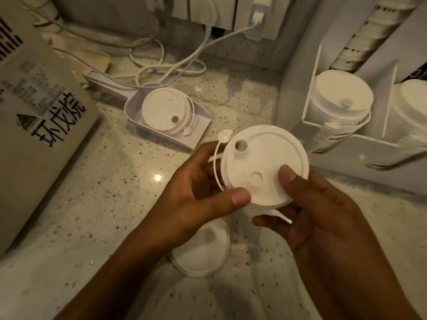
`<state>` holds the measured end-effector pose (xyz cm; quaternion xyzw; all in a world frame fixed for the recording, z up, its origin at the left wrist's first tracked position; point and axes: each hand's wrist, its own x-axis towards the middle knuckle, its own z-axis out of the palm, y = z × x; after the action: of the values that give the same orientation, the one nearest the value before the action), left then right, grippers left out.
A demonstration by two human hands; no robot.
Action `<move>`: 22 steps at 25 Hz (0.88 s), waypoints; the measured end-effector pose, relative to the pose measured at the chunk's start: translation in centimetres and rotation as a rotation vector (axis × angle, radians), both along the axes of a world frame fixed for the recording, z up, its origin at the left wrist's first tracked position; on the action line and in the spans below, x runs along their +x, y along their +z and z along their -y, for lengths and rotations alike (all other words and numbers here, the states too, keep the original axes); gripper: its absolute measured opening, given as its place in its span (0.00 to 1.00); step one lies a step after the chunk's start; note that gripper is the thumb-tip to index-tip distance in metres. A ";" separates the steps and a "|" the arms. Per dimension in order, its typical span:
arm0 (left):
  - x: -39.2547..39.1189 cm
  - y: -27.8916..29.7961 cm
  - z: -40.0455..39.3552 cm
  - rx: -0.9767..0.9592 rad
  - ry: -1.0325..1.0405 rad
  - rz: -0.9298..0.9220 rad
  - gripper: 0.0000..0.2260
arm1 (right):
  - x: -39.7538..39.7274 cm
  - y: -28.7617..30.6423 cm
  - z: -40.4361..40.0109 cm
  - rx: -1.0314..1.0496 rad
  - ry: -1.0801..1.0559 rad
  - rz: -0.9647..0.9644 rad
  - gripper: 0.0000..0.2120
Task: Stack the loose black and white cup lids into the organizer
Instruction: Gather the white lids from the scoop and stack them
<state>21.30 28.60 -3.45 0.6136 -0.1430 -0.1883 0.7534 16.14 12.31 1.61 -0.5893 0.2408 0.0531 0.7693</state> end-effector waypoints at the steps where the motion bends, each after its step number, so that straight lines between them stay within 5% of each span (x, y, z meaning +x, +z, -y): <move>1: 0.0 -0.1 0.1 -0.025 0.012 -0.043 0.26 | -0.3 -0.3 -0.7 0.027 -0.036 0.000 0.17; 5: 0.1 -0.1 -0.1 -0.052 0.080 -0.128 0.15 | -1.0 -0.7 -2.3 -0.113 -0.004 -0.011 0.16; 10: 1.0 0.8 -2.1 -0.021 0.075 -0.149 0.15 | -0.8 -0.2 -1.3 -0.806 0.237 0.198 0.42; 13: 1.1 1.2 -2.6 0.033 0.042 -0.139 0.15 | -0.5 -1.2 -0.8 -1.092 0.420 0.407 0.45; 22: -1.8 1.0 -5.1 0.174 0.080 -0.103 0.09 | -1.5 -2.8 -1.8 -1.170 0.499 0.526 0.40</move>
<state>19.54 33.73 -2.43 0.6713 -0.0626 -0.2011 0.7106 14.69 14.15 -1.14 -0.9388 -0.1080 -0.0549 0.3223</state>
